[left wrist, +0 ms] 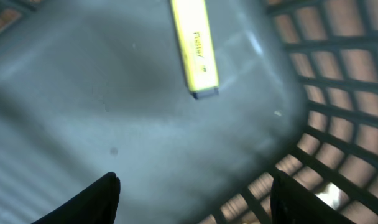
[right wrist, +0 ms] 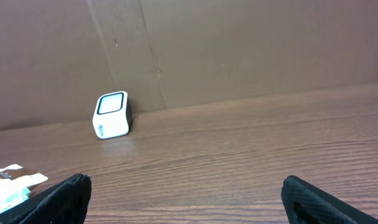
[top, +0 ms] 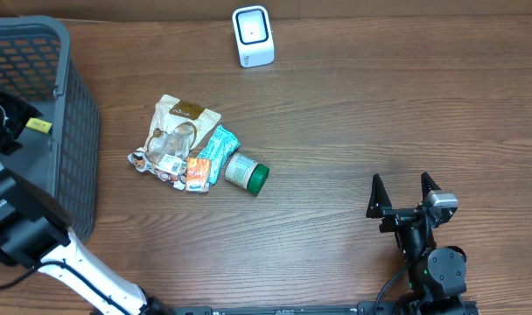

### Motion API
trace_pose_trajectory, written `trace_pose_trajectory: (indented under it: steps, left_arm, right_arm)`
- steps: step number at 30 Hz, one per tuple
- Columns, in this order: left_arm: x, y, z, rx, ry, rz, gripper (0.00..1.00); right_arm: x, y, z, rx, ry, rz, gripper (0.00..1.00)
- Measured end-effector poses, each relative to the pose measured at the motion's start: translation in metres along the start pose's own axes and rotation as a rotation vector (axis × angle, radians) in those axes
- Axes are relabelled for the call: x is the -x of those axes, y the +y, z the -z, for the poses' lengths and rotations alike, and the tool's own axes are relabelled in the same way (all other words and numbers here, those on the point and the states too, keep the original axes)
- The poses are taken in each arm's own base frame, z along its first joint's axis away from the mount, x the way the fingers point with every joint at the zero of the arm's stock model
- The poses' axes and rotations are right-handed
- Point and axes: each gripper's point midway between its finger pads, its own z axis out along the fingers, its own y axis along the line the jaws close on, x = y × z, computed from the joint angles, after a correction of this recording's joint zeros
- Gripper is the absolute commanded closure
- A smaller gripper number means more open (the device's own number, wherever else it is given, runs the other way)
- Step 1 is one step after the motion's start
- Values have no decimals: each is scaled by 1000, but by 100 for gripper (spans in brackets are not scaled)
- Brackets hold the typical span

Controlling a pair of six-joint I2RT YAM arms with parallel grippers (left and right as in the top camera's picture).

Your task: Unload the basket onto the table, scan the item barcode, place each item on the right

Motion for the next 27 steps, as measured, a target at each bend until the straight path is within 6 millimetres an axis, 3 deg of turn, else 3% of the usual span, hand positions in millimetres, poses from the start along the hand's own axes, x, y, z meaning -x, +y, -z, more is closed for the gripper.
trace_pose_trajectory:
  steps: [7, 17, 27]
  left_arm:
    - [8, 4, -36, 76, -13, -22, 37]
    - [19, -18, -48, 147, -123, -71, 37]
    - [33, -18, -50, 163, -185, -32, 38]
  right_arm:
    - [0, 0, 0, 0, 0, 0, 0]
    - [0, 0, 0, 0, 0, 0, 0]
    - [0, 0, 0, 0, 1, 0, 0]
